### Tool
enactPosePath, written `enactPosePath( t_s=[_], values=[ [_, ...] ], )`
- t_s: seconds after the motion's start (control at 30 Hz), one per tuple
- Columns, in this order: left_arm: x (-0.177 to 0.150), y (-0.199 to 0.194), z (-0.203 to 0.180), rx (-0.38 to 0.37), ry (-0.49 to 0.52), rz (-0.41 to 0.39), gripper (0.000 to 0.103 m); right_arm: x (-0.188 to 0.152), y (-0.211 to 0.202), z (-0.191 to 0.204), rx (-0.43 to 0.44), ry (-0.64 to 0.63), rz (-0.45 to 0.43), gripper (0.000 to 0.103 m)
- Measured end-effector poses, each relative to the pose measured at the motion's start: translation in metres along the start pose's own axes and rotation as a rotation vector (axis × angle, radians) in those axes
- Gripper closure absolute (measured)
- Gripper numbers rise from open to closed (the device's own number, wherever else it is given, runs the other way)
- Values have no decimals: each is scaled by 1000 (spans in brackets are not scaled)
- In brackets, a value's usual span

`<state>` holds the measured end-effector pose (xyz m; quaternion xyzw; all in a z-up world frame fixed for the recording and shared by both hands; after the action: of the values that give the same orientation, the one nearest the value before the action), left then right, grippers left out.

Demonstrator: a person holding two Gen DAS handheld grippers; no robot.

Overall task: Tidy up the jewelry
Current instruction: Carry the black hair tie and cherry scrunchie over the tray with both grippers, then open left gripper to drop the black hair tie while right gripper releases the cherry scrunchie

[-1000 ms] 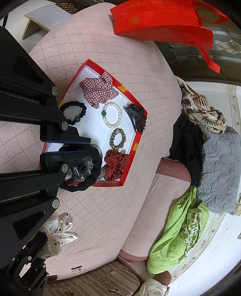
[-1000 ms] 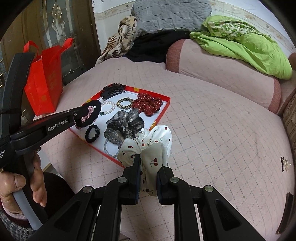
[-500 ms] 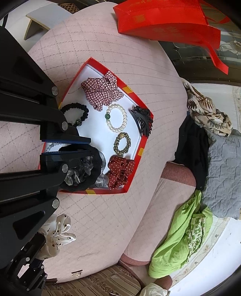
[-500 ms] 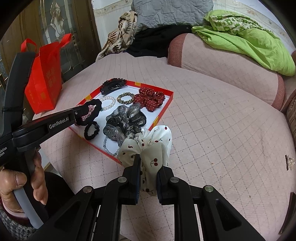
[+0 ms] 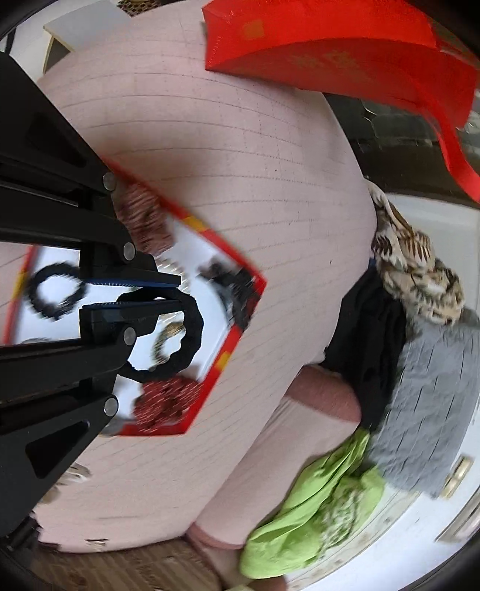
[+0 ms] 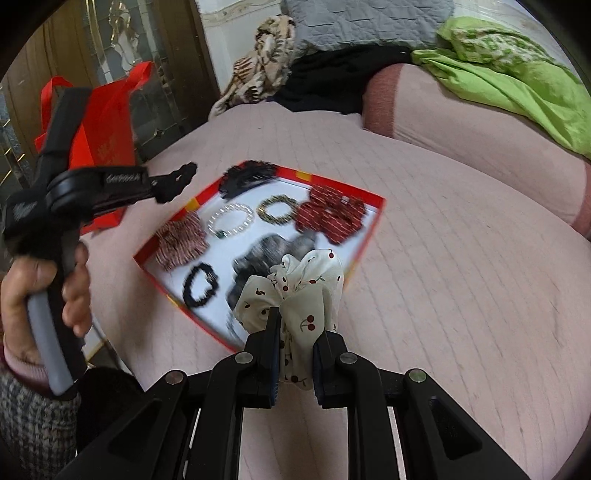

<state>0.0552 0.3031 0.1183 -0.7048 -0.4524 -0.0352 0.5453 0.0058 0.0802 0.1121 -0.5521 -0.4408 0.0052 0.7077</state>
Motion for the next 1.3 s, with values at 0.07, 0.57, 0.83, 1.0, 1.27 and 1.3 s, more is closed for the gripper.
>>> enactPosePath(
  t_s=[0.07,0.57,0.83,1.0,1.27,1.3],
  values=[
    [13,12,6,-2,-33,9,97,12,12,4,20,-10,-9,88],
    [37,125,0,-62,-11,191,95,59,116,38,233,-17,21,87],
    [28,125,-13,-116,34,204,95,50,135,41,197,-5,46,87],
    [20,125,-22,-66,88,181,95,45,130,49,177,-32,36,83],
    [14,117,-21,-78,133,176,69,45,107,58,163,-69,-6,53],
    [14,113,-22,-95,135,174,67,44,103,59,156,-78,-11,53]
  ],
)
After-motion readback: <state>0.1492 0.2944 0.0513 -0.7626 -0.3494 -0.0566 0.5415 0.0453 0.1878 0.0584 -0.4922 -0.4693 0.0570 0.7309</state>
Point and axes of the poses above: each gripper's, at about its wrist camera, not at the fingertips, and y roughly the way its jaws point, z to its left, x to its top, the point moved 3 cm from there along y, roughly the way its jaws point, and after that the axes turned 15 degrees about -y, right-handed, at the moved point
